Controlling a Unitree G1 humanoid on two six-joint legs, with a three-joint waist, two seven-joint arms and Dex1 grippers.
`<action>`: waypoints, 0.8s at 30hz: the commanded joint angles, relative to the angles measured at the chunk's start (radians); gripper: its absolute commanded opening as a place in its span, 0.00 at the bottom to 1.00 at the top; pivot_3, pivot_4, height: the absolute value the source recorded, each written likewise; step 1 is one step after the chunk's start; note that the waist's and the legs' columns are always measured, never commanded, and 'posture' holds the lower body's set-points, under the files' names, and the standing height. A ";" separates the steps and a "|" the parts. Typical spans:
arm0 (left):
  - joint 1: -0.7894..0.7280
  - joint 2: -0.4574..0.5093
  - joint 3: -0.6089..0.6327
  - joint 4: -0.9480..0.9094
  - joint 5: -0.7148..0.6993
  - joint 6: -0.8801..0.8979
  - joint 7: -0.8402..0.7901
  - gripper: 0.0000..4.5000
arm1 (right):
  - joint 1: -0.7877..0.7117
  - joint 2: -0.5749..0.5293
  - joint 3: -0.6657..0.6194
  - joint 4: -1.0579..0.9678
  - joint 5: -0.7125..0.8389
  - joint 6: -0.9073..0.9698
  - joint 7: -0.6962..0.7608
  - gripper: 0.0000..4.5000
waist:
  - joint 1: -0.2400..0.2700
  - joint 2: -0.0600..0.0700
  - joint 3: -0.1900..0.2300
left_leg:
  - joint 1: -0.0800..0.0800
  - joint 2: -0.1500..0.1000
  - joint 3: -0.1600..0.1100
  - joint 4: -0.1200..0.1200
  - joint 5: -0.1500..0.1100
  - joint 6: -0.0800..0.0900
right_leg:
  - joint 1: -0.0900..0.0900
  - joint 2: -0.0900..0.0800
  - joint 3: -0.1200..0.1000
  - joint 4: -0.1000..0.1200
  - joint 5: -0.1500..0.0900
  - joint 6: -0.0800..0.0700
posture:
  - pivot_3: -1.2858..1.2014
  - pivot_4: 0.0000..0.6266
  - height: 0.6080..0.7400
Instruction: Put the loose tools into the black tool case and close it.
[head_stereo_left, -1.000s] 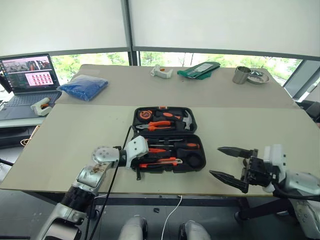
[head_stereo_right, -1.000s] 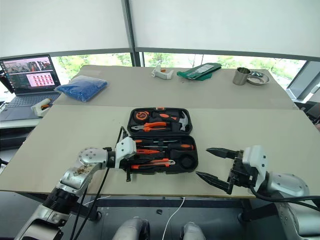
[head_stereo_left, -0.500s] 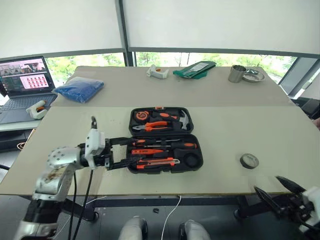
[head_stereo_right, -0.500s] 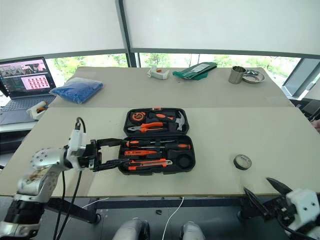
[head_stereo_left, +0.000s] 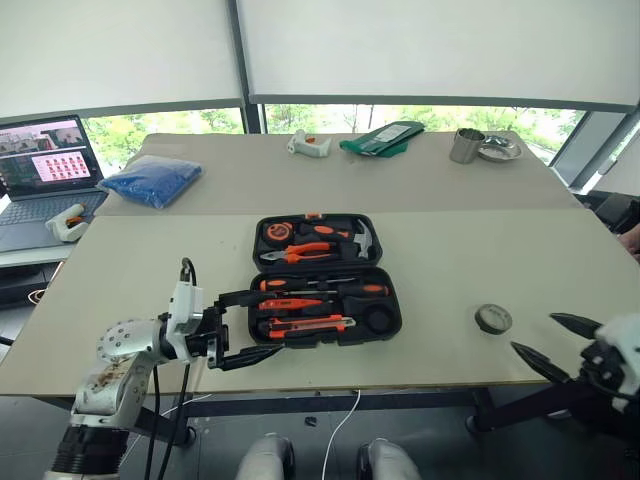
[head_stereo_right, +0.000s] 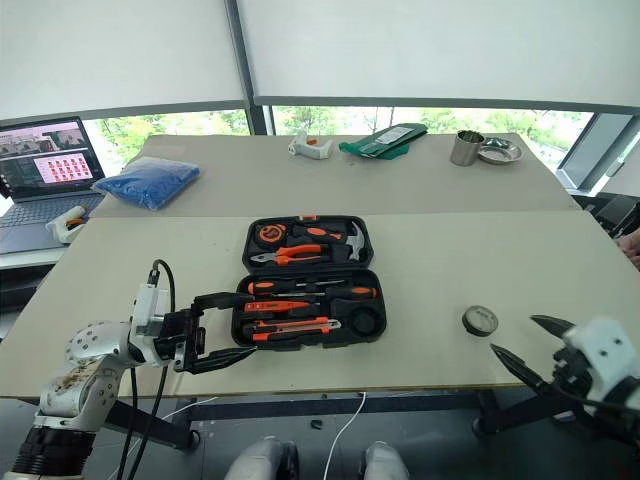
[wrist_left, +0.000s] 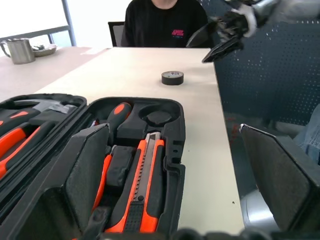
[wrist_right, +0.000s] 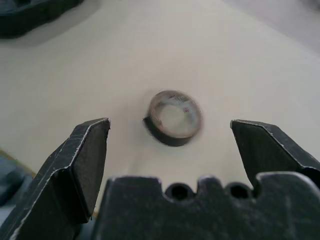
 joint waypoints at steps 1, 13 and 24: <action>-0.007 -0.015 -0.020 -0.048 -0.010 -0.005 0.007 1.00 | -0.065 -0.072 0.047 -0.001 -0.009 0.135 0.006 1.00 | 0.003 -0.001 0.000 | 0.000 0.000 0.000 0.000 0.000 0.001 | 0.000 0.000 0.000 0.000 0.000 0.001 | 0.52 0.24 1.00; -0.035 -0.070 -0.069 -0.121 -0.030 0.042 0.067 1.00 | -0.359 -0.162 0.350 0.148 -0.126 0.202 0.105 0.94 | 0.004 -0.002 0.001 | -0.001 -0.002 0.000 0.001 0.001 0.004 | 0.000 0.000 0.000 -0.001 -0.001 0.002 | 0.52 0.24 1.00; -0.028 -0.062 -0.082 -0.137 -0.010 0.030 0.074 1.00 | -0.447 -0.172 0.458 0.208 -0.195 0.205 0.158 0.19 | 0.005 -0.002 0.001 | -0.001 -0.002 0.000 0.001 0.001 0.004 | 0.000 0.001 0.000 -0.001 -0.001 0.002 | 0.52 0.24 1.00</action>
